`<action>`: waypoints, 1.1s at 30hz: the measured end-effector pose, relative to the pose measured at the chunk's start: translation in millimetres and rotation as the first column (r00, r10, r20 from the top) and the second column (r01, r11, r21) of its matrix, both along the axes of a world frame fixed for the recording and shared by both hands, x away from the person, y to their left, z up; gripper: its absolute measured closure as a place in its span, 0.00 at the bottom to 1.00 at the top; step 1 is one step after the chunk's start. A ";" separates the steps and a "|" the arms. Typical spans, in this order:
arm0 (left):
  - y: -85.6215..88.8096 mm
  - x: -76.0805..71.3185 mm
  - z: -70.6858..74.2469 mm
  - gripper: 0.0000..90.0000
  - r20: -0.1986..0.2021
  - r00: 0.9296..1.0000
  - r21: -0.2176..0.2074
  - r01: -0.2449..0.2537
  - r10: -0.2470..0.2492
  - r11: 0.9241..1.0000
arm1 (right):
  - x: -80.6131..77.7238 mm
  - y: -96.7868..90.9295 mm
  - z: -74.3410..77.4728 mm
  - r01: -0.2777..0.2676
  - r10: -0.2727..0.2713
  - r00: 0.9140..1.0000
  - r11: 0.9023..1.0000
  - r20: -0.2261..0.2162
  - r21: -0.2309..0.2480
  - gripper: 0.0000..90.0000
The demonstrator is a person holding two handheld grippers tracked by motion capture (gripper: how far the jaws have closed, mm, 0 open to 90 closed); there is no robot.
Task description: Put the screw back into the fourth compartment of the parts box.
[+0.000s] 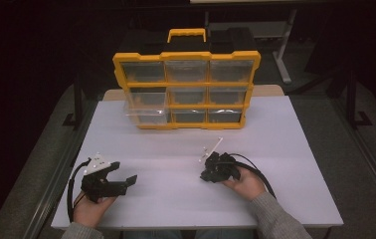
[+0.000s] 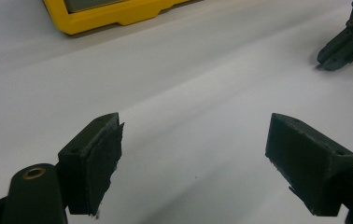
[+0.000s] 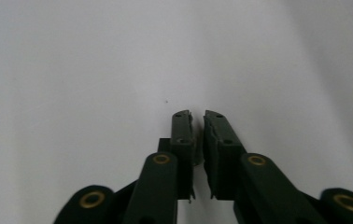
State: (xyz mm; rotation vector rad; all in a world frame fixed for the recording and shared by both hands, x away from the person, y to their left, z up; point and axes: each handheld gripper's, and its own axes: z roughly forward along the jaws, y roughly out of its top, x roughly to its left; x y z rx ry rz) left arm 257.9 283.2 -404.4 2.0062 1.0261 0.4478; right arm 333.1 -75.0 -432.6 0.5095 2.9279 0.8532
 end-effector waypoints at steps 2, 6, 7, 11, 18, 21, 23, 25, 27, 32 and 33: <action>-0.4 -0.3 0.1 0.20 0.003 1.000 -0.002 0.000 0.000 1.000 | 0.4 -0.8 -0.5 0.002 -0.002 1.000 1.000 -0.001 0.004 0.95; -0.8 -0.4 0.7 0.20 0.001 1.000 0.009 0.006 -0.006 1.000 | 2.0 -2.6 -1.6 0.009 -0.009 1.000 1.000 -0.015 0.024 0.96; -0.8 -0.4 0.7 0.20 0.001 1.000 0.008 0.006 -0.006 1.000 | 2.3 -3.0 -1.8 0.010 -0.010 1.000 1.000 -0.018 0.026 0.96; -0.9 -0.4 0.5 0.20 0.000 1.000 0.003 0.004 -0.004 1.000 | 3.8 -3.8 -2.2 0.008 -0.007 1.000 0.999 -0.024 0.034 0.96; -0.6 0.0 -0.3 0.20 0.001 1.000 -0.008 -0.003 0.003 1.000 | 6.9 -6.1 -2.5 0.012 -0.009 0.999 0.999 -0.049 0.050 0.96; -0.5 -0.6 0.3 0.20 0.002 1.000 -0.009 -0.006 0.006 1.000 | 9.3 -7.7 -1.6 -0.002 0.006 0.998 0.998 -0.058 0.065 0.96; -0.6 -0.6 0.3 0.20 0.002 1.000 -0.010 -0.007 0.007 1.000 | 9.8 -8.5 1.2 0.000 0.005 0.998 0.998 -0.069 0.068 0.96; -0.5 -0.3 0.1 0.20 0.003 1.000 -0.006 -0.004 0.004 1.000 | 11.9 -10.6 4.9 -0.001 0.006 0.998 0.997 -0.068 0.081 0.96; -0.2 -0.3 0.1 0.20 0.002 1.000 0.000 0.001 -0.001 1.000 | 14.4 -12.5 7.1 0.010 -0.003 0.997 0.996 -0.080 0.088 0.96; -2.2 -1.2 -0.1 0.20 -0.002 1.000 -0.034 -0.023 0.023 0.999 | 27.2 -18.2 19.6 0.018 -0.004 0.994 0.992 -0.111 0.124 0.96; -1.5 -1.1 0.4 0.20 -0.006 1.000 -0.026 -0.019 0.019 0.999 | 29.6 -18.5 22.8 0.017 -0.003 0.994 0.992 -0.109 0.125 0.96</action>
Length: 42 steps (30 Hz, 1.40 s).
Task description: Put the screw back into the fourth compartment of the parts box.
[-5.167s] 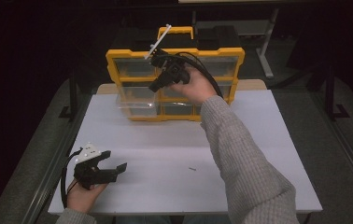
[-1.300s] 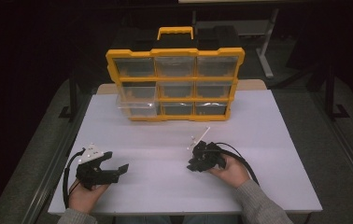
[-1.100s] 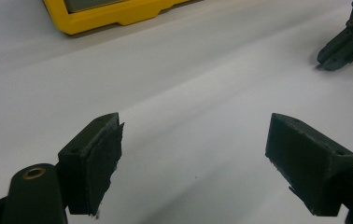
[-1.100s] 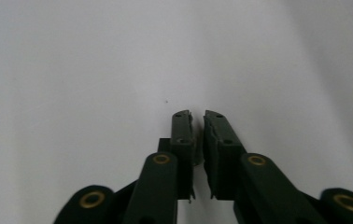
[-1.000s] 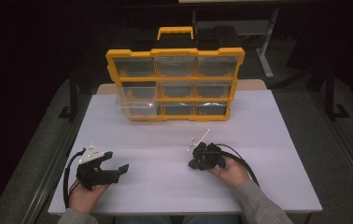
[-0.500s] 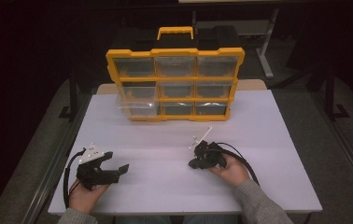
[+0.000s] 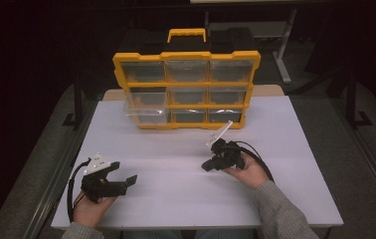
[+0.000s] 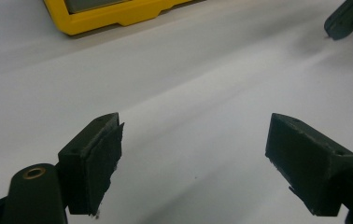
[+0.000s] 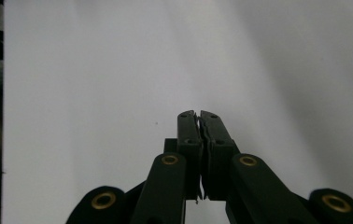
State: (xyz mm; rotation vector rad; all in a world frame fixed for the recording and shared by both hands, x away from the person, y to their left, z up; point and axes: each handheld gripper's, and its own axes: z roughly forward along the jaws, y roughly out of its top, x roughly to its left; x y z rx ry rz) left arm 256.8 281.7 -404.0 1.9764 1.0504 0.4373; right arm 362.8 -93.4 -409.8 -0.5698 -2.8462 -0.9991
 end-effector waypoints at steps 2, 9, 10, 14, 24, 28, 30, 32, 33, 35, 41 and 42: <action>0.2 0.1 -0.1 0.20 0.002 1.000 -0.002 -0.003 0.003 1.000 | 3.2 0.1 7.6 0.000 0.000 1.000 1.000 0.011 0.000 0.96; 1.6 0.3 1.0 0.20 0.003 1.000 0.012 0.007 -0.007 1.000 | 17.6 0.3 32.2 0.010 -0.010 1.000 1.000 0.024 0.007 0.96; 1.6 0.3 0.7 0.20 0.005 1.000 0.010 0.007 -0.007 1.000 | 19.3 0.2 34.4 0.011 -0.011 1.000 1.000 0.026 0.006 0.96; 0.2 0.2 0.4 0.20 0.011 1.000 -0.013 -0.004 0.004 1.000 | 25.5 1.8 46.1 0.014 -0.015 0.999 1.000 0.033 0.006 0.96; 1.8 0.5 0.5 0.20 0.009 1.000 -0.004 0.001 -0.001 1.000 | 38.3 5.7 72.7 0.018 -0.019 0.998 1.000 0.065 0.012 0.96; 2.0 0.4 1.0 0.20 0.010 1.000 -0.002 0.003 -0.003 1.000 | 41.0 8.9 84.0 0.016 -0.016 0.996 1.000 0.084 0.011 0.96; 2.1 0.3 1.1 0.20 0.008 1.000 -0.001 0.003 -0.003 1.000 | 42.5 11.0 90.0 0.010 -0.011 0.996 1.000 0.091 0.016 0.96; 2.2 0.3 1.2 0.20 0.008 1.000 -0.001 0.004 -0.004 1.000 | 43.4 13.2 94.3 0.007 -0.009 0.996 1.000 0.094 0.014 0.96; 2.3 0.3 1.3 0.20 0.008 1.000 0.000 0.004 -0.004 1.000 | 44.0 14.1 95.4 0.004 -0.005 0.996 1.000 0.092 0.017 0.96; 2.7 0.3 1.5 0.20 0.008 1.000 0.004 0.006 -0.006 1.000 | 45.0 15.9 99.8 0.004 -0.005 0.995 1.000 0.097 0.010 0.96; 3.4 0.2 1.8 0.20 0.007 1.000 0.006 0.007 -0.007 1.000 | 49.6 20.9 113.9 0.002 -0.004 0.994 1.000 0.109 0.019 0.96; 3.4 0.2 1.9 0.20 0.007 1.000 0.006 0.007 -0.007 1.000 | 50.0 21.9 115.9 0.000 -0.003 0.994 1.000 0.110 0.021 0.96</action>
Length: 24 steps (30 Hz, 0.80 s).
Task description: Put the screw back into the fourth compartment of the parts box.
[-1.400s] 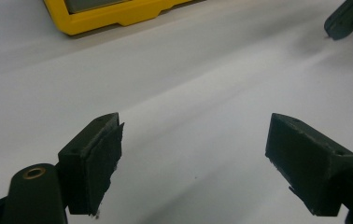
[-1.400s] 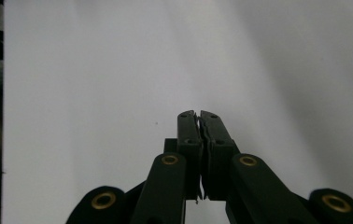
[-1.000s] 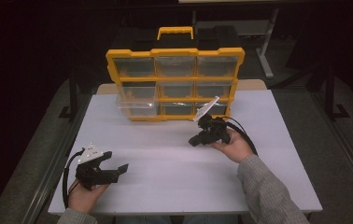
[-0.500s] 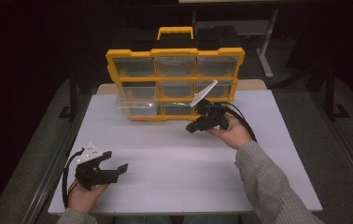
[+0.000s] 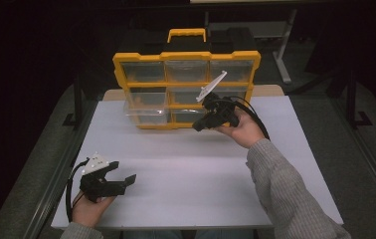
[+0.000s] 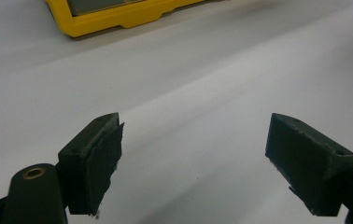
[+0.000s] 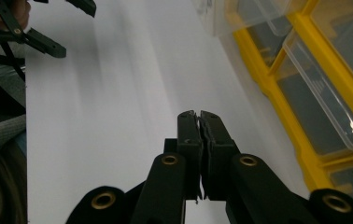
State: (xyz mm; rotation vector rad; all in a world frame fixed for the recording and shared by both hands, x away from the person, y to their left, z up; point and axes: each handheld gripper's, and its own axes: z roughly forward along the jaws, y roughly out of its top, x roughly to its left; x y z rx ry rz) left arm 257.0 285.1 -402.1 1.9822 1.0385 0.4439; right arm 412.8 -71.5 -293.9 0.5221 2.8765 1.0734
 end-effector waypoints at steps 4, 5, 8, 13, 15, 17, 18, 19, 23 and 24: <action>-1.1 -0.2 -0.3 0.20 0.003 1.000 -0.013 -0.006 0.006 1.000 | 0.9 5.4 6.2 -0.005 0.005 1.000 1.000 0.000 -0.003 0.96; -1.8 -0.4 -0.6 0.20 0.006 1.000 -0.025 -0.010 0.010 1.000 | 1.4 6.5 7.5 -0.007 0.007 1.000 1.000 0.002 -0.002 0.96; -0.9 -0.2 -0.1 0.20 0.007 1.000 -0.015 -0.008 0.008 1.000 | 3.5 9.9 11.9 -0.013 0.013 1.000 1.000 0.011 -0.003 0.96; 0.9 0.2 0.7 0.20 0.008 1.000 0.004 0.004 -0.004 1.000 | 6.9 14.4 21.3 -0.010 0.010 1.000 1.000 0.018 -0.005 0.96; 0.9 0.2 0.8 0.20 0.009 1.000 0.004 0.004 -0.004 1.000 | 8.5 16.8 27.2 -0.011 0.011 1.000 1.000 0.024 -0.004 0.96; 0.0 0.1 0.3 0.20 0.011 1.000 -0.012 -0.003 0.003 1.000 | 9.3 19.3 32.9 -0.011 0.011 1.000 1.000 0.025 -0.001 0.96; 0.2 0.1 0.3 0.20 0.011 1.000 -0.010 -0.002 0.002 1.000 | 9.9 20.7 35.4 -0.012 0.012 0.999 1.000 0.032 0.000 0.96; 0.7 0.1 0.7 0.20 0.009 1.000 -0.005 0.000 0.000 1.000 | 10.4 21.7 37.2 -0.013 0.013 0.999 1.000 0.039 0.000 0.96; 0.0 0.0 0.7 0.20 0.016 1.000 -0.016 -0.004 0.005 1.000 | 12.9 27.4 47.5 -0.020 0.020 0.999 1.000 0.042 0.014 0.96; -0.1 0.1 0.6 0.20 0.016 1.000 -0.018 -0.005 0.005 1.000 | 13.6 28.8 49.5 -0.022 0.021 0.999 1.000 0.044 0.016 0.96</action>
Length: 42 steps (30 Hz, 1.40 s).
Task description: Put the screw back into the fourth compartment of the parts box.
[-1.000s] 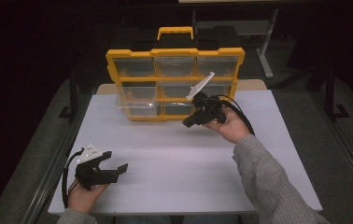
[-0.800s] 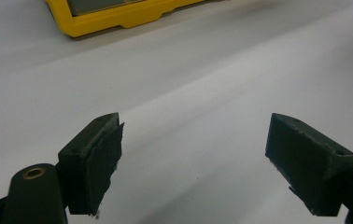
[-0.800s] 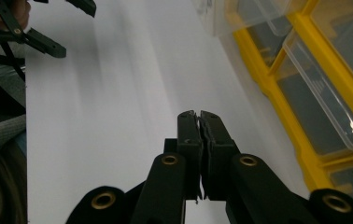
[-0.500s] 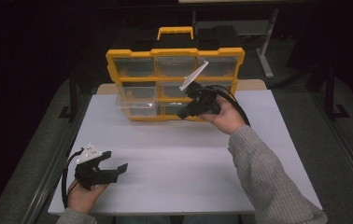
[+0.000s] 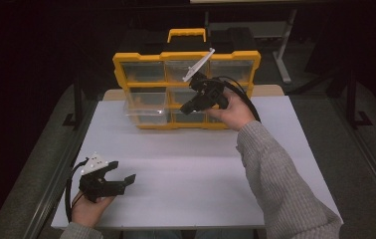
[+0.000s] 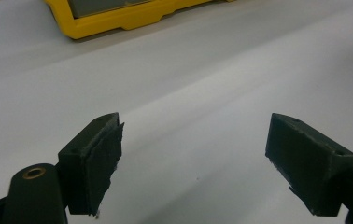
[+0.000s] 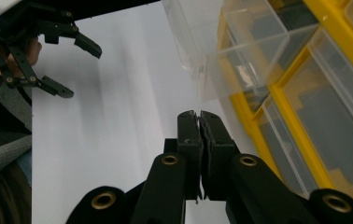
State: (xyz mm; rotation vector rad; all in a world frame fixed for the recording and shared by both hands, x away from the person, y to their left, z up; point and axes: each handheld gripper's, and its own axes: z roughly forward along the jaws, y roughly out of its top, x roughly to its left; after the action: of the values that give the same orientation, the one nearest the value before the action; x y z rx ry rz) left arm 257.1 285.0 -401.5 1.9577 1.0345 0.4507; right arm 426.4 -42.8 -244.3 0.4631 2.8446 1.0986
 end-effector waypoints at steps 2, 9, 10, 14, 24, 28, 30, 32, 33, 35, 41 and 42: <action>0.1 0.1 0.0 0.20 0.002 1.000 0.001 0.002 -0.002 1.000 | 0.8 2.6 3.8 0.001 -0.001 1.000 1.000 0.006 -0.005 0.96; 0.2 0.1 0.6 0.20 0.001 1.000 0.006 0.006 -0.006 1.000 | 7.0 16.3 20.1 -0.011 0.012 1.000 1.000 0.027 -0.013 0.96; 0.3 0.2 0.5 0.20 0.003 1.000 0.005 0.007 -0.007 1.000 | 7.3 18.4 22.6 -0.008 0.008 1.000 1.000 0.022 -0.013 0.96; 1.6 -0.1 1.0 0.20 -0.008 1.000 0.019 0.010 -0.010 1.000 | 10.0 28.0 30.0 -0.009 0.010 1.000 1.000 0.028 -0.008 0.96; 1.8 0.5 1.1 0.20 -0.006 1.000 0.026 0.023 -0.023 0.999 | 17.1 63.3 34.5 -0.036 0.036 0.999 0.999 0.030 -0.014 0.96; 0.3 -0.4 0.5 0.20 -0.016 1.000 0.010 0.013 -0.013 1.000 | 23.6 77.5 27.3 -0.036 0.036 0.999 0.999 0.017 -0.024 0.96; 0.3 -0.3 0.1 0.20 -0.012 1.000 0.006 0.012 -0.012 1.000 | 27.8 83.0 22.6 -0.028 0.029 1.000 0.999 0.005 -0.026 0.96; 0.7 0.1 -0.1 0.20 -0.007 1.000 0.000 0.012 -0.012 1.000 | 31.6 86.9 18.4 -0.022 0.022 1.000 0.999 0.001 -0.028 0.96; 0.8 0.0 0.0 0.20 -0.008 1.000 -0.001 0.011 -0.011 1.000 | 33.1 88.3 16.4 -0.017 0.017 1.000 0.999 0.003 -0.030 0.96; 1.2 -0.1 0.0 0.20 -0.010 1.000 -0.004 0.008 -0.008 1.000 | 35.8 90.0 13.0 -0.011 0.011 1.000 0.999 0.004 -0.031 0.96; 2.2 0.2 1.0 0.20 -0.005 1.000 0.008 0.017 -0.017 1.000 | 42.8 92.2 2.8 0.018 -0.018 1.000 0.999 -0.012 -0.041 0.96; 2.2 0.2 0.9 0.20 -0.004 1.000 0.009 0.018 -0.018 1.000 | 43.5 93.2 0.7 0.020 -0.021 1.000 0.999 -0.012 -0.048 0.96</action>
State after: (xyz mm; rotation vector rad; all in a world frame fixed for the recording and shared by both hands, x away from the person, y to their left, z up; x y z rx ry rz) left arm 257.3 287.2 -400.6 1.9747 1.0176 0.4423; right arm 469.8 50.4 -243.6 0.4964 2.8629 1.0249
